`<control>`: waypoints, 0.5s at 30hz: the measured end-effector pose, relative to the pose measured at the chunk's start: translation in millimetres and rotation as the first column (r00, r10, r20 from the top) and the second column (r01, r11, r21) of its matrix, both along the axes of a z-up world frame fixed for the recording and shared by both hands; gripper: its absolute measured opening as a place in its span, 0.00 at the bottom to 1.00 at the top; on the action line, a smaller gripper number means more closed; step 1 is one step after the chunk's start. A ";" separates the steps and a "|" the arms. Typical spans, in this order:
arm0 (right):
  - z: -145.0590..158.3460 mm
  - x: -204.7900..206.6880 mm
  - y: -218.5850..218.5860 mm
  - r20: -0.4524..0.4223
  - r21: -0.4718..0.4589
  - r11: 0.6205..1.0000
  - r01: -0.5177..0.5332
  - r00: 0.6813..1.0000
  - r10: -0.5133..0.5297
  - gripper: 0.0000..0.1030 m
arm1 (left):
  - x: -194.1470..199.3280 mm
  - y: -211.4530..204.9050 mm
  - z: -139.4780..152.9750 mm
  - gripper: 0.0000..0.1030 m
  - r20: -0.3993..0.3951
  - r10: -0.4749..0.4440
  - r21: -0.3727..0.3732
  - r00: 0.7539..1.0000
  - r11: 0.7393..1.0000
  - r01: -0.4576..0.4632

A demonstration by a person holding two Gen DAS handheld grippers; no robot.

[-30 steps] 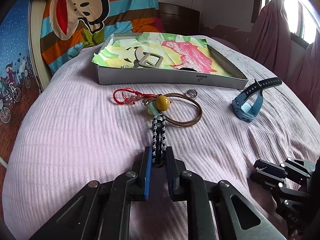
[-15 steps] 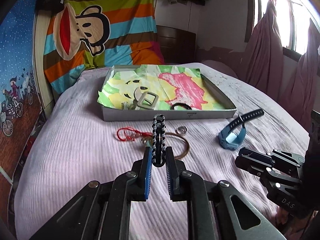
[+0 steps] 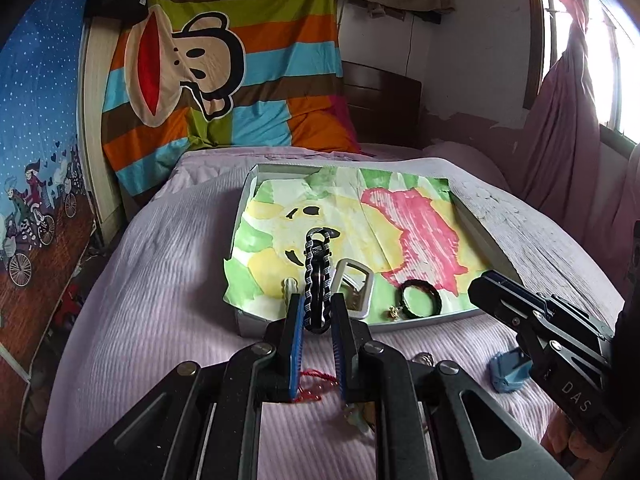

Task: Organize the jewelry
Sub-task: 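Carry the braided keychain and gold stud into the tray and open both grippers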

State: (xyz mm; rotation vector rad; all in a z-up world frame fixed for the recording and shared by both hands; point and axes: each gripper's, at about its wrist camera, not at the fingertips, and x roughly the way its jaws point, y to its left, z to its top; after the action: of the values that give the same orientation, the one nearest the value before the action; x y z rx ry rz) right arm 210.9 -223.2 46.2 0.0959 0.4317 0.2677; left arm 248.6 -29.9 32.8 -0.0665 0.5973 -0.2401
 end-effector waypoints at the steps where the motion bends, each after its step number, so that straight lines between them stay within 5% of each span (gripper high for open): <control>1: 0.0 8.5 1.9 -0.011 0.011 1.000 0.013 1.000 -0.013 0.13 | 7.3 1.6 -1.8 0.12 -0.012 0.004 -0.003 1.000 1.000 -0.004; 15: -38.0 73.8 26.1 -0.145 -0.073 0.993 0.096 0.984 -0.106 0.13 | 55.4 4.0 -29.2 0.12 -0.135 0.035 0.000 0.990 0.999 -0.035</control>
State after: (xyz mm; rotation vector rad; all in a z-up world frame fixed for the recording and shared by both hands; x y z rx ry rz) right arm 284.7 -197.2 8.2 0.0737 0.5819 0.1466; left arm 303.9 -25.9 3.6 -0.0961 0.7296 -0.2030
